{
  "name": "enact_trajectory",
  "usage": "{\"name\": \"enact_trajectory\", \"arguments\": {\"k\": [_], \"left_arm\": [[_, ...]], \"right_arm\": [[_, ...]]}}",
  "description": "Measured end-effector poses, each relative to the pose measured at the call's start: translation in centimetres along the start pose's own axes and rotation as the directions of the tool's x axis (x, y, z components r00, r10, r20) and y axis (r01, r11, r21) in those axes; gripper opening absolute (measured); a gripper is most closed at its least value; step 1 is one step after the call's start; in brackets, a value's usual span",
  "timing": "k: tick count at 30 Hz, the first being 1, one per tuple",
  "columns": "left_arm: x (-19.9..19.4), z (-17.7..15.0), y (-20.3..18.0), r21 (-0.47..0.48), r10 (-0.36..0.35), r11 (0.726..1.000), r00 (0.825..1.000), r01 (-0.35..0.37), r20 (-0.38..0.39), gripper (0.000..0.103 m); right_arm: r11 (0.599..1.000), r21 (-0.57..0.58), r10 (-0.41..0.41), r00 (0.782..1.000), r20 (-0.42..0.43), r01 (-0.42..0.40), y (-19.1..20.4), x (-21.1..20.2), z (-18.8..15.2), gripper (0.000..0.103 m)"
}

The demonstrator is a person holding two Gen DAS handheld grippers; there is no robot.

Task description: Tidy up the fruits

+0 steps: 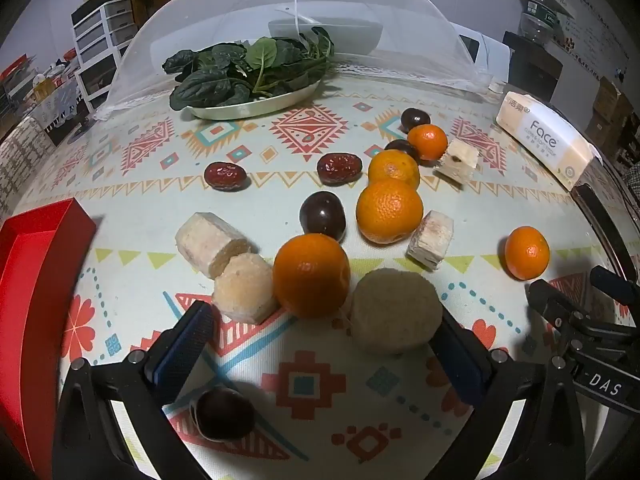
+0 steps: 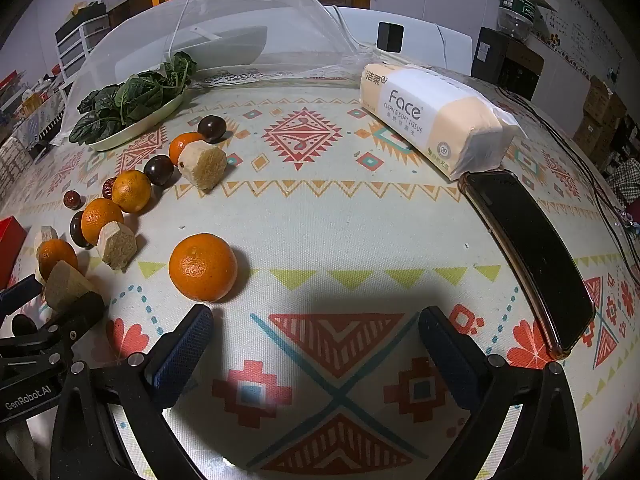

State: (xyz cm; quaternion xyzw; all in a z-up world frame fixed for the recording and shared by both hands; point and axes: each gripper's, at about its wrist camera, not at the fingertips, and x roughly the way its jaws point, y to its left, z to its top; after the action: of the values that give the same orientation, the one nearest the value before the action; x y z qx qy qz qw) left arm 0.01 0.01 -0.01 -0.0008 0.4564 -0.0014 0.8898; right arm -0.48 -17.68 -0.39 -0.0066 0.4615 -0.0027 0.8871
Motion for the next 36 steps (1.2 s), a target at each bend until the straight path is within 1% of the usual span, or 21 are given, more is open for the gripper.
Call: {"name": "enact_trajectory", "arguments": {"k": [26,31,36], "left_arm": [[0.00,0.00,0.00,0.001,0.001,1.000,1.000,-0.001,0.000,0.103],[0.03,-0.06,-0.37,-0.027,0.021,0.999,1.000,-0.021,-0.001,0.103],[-0.32,-0.29,-0.23,-0.005,0.007,1.000,0.999,-0.007,-0.031,0.103]], "right_arm": [[1.000,0.002,0.002,1.000,0.005,-0.002,0.02,-0.01,0.01,0.103],[1.000,0.002,0.002,1.000,0.006,-0.002,-0.08,-0.06,-0.04,0.103],[1.000,0.003,0.004,1.000,0.006,-0.004,-0.58,-0.33,-0.31,0.103]]}}
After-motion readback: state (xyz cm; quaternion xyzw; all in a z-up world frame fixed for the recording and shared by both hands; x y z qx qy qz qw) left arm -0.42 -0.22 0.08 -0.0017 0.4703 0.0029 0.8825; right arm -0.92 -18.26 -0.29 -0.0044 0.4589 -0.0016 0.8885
